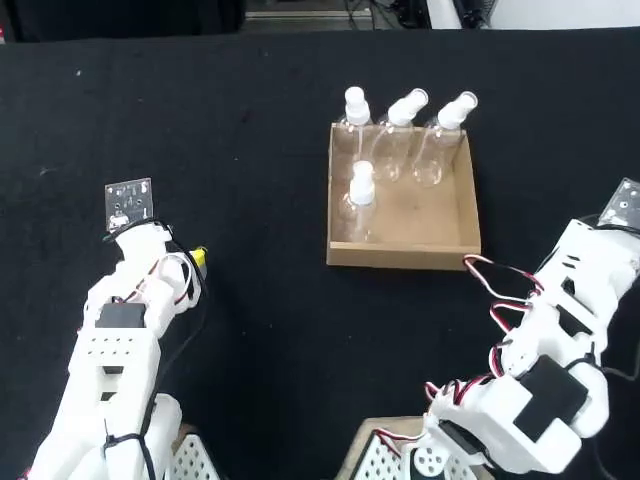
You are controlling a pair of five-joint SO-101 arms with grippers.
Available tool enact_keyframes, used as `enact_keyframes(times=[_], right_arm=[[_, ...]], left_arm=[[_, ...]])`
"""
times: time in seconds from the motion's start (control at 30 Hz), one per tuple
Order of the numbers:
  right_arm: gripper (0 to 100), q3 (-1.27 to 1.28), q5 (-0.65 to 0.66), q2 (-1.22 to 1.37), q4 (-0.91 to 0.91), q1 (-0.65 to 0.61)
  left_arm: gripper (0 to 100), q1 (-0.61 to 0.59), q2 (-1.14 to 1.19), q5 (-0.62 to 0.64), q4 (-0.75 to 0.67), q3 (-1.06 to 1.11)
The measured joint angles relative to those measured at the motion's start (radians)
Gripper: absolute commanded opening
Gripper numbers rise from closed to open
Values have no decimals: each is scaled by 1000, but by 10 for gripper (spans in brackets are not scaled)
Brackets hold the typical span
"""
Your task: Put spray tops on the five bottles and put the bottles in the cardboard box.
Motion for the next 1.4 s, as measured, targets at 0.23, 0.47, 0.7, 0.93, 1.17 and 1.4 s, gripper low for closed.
enact_keyframes(times=[0.23, 0.47, 0.7, 0.93, 1.17, 1.4], right_arm=[[10, -2, -2, 0, -6, 9], [10, -9, -66, -44, 61, 49], [10, -89, -101, -334, 453, 57], [10, -89, -101, -631, 726, -6], [10, -89, -101, -914, 996, -184], [10, -12, -144, -1049, 1002, -425]], left_arm=[[191, 0, 0, 0, 0, 0], [191, 0, 0, 0, 0, 0], [191, 0, 0, 0, 0, 0], [191, 0, 0, 0, 0, 0], [191, 0, 0, 0, 0, 0], [191, 0, 0, 0, 0, 0]])
